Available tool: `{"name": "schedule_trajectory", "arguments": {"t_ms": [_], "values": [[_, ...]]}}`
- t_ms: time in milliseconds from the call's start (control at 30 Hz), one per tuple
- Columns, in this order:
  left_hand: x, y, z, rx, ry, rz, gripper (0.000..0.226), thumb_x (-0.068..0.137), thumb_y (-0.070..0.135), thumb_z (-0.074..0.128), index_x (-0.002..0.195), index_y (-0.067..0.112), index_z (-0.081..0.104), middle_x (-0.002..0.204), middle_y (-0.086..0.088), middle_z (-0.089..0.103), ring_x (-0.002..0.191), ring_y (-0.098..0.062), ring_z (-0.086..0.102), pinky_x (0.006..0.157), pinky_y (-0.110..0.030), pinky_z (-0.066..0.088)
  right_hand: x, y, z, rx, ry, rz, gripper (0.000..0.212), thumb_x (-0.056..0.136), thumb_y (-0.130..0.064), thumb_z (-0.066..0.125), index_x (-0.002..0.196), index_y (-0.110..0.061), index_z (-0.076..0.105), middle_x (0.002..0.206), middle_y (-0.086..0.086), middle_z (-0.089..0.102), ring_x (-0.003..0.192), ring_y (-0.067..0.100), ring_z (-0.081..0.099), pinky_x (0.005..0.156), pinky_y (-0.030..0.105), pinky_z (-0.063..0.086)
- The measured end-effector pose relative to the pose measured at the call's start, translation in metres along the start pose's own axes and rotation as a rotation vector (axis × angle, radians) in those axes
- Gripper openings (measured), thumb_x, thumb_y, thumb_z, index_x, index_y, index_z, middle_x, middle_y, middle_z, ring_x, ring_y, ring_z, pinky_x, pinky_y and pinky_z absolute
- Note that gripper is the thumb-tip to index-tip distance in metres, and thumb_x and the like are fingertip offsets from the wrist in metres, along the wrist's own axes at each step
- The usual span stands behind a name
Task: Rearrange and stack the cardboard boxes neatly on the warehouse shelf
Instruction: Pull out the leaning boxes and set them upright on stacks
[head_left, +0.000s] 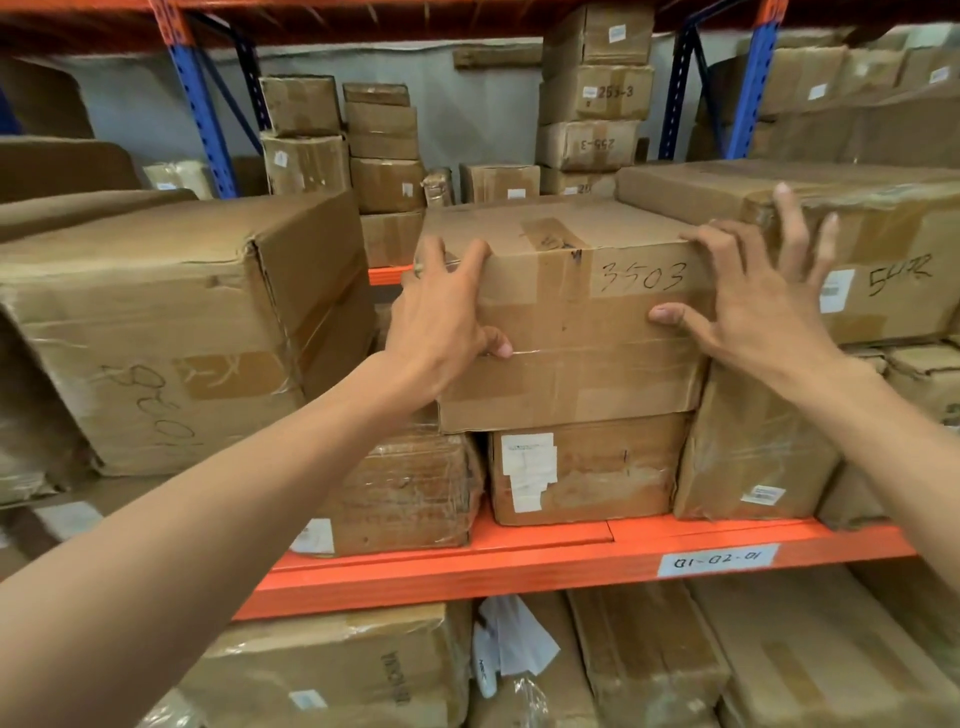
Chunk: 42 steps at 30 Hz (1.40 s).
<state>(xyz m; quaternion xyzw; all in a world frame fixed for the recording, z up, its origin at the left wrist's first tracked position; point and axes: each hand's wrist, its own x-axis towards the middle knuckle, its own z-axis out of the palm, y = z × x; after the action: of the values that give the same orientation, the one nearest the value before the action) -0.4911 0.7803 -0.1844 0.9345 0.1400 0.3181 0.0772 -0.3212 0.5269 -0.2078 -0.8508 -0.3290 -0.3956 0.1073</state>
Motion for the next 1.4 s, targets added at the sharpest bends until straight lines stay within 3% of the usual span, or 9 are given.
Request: {"name": "schedule_trajectory", "arguments": {"t_ms": [300,500,600,700,867,1000,1200,1300,1400], "values": [[-0.01,0.0,-0.008,0.025,-0.067,-0.001,0.096,0.066,0.037,0.091,0.143,0.023,0.036,0.14,-0.016,0.03,0.12,-0.046,0.045,0.089,-0.057,0.05,0.0,-0.013,-0.014,-0.013,-0.024,0.054,0.08,0.092,-0.073,0.047,0.144,-0.013,0.039,0.15,0.019,0.041,0.15,0.041,0.004,0.113,0.074,0.0],[-0.028,-0.013,-0.021,0.094,-0.17,0.062,0.106,0.081,0.03,0.081,0.158,0.037,0.01,0.162,-0.014,0.007,0.13,-0.048,0.038,0.099,-0.06,0.046,0.018,-0.012,-0.017,-0.037,-0.159,0.167,0.08,0.081,-0.07,0.063,0.143,-0.025,0.041,0.153,0.02,0.037,0.149,0.036,-0.001,0.117,0.07,0.004],[-0.045,-0.028,-0.028,0.174,-0.134,0.135,0.104,0.085,0.031,0.077,0.159,0.041,0.004,0.165,-0.014,0.004,0.139,-0.046,0.028,0.112,-0.058,0.036,0.03,-0.016,-0.018,-0.031,-0.226,0.209,0.086,0.076,-0.067,0.072,0.143,-0.025,0.039,0.152,0.026,0.028,0.146,0.041,0.004,0.115,0.07,0.014],[-0.065,-0.044,-0.04,0.179,-0.073,0.126,0.098,0.089,0.031,0.071,0.16,0.038,0.005,0.164,-0.023,0.008,0.146,-0.045,0.019,0.12,-0.054,0.024,0.04,-0.042,-0.023,-0.022,-0.255,0.212,0.094,0.074,-0.07,0.073,0.148,-0.033,0.029,0.158,0.025,0.019,0.147,0.044,0.008,0.118,0.066,0.007],[-0.103,-0.079,-0.066,0.168,0.167,-0.052,0.093,0.091,0.032,0.069,0.161,0.024,0.008,0.16,-0.021,0.021,0.144,-0.04,0.031,0.114,-0.049,0.036,0.061,-0.119,-0.042,0.276,-0.246,0.033,0.09,0.077,-0.07,0.072,0.144,-0.051,0.015,0.164,0.012,0.007,0.148,0.045,0.012,0.119,0.063,0.011],[-0.142,-0.116,-0.072,0.202,0.35,-0.242,0.1,0.085,0.038,0.075,0.161,0.024,0.01,0.157,-0.026,0.02,0.142,-0.042,0.025,0.114,-0.05,0.032,0.058,-0.193,-0.055,0.542,-0.273,-0.193,0.089,0.077,-0.066,0.075,0.145,-0.054,0.018,0.166,-0.002,-0.002,0.151,0.044,0.009,0.117,0.067,0.017],[-0.16,-0.181,-0.08,-0.158,0.207,-0.626,0.131,0.071,0.059,0.082,0.158,0.038,-0.014,0.15,-0.03,0.018,0.137,-0.048,0.024,0.108,-0.06,0.031,0.074,-0.284,-0.063,0.487,-0.339,-0.519,0.101,0.076,-0.065,0.077,0.152,-0.054,0.012,0.167,-0.01,-0.018,0.154,0.042,-0.004,0.114,0.074,0.02],[-0.163,-0.202,-0.074,-0.234,0.139,-0.611,0.145,0.061,0.059,0.089,0.149,0.051,-0.027,0.149,-0.029,0.015,0.138,-0.051,0.02,0.108,-0.065,0.028,0.094,-0.32,-0.061,0.453,-0.35,-0.556,0.108,0.073,-0.064,0.08,0.153,-0.055,0.008,0.167,-0.01,-0.021,0.153,0.035,-0.018,0.112,0.078,0.013],[-0.162,-0.216,-0.062,-0.267,0.136,-0.543,0.154,0.057,0.057,0.092,0.139,0.056,-0.038,0.156,-0.032,-0.005,0.145,-0.051,0.005,0.113,-0.068,0.017,0.104,-0.351,-0.053,0.448,-0.394,-0.597,0.113,0.07,-0.065,0.081,0.154,-0.057,0.006,0.167,-0.01,-0.018,0.152,0.035,-0.018,0.109,0.078,0.012]]}}
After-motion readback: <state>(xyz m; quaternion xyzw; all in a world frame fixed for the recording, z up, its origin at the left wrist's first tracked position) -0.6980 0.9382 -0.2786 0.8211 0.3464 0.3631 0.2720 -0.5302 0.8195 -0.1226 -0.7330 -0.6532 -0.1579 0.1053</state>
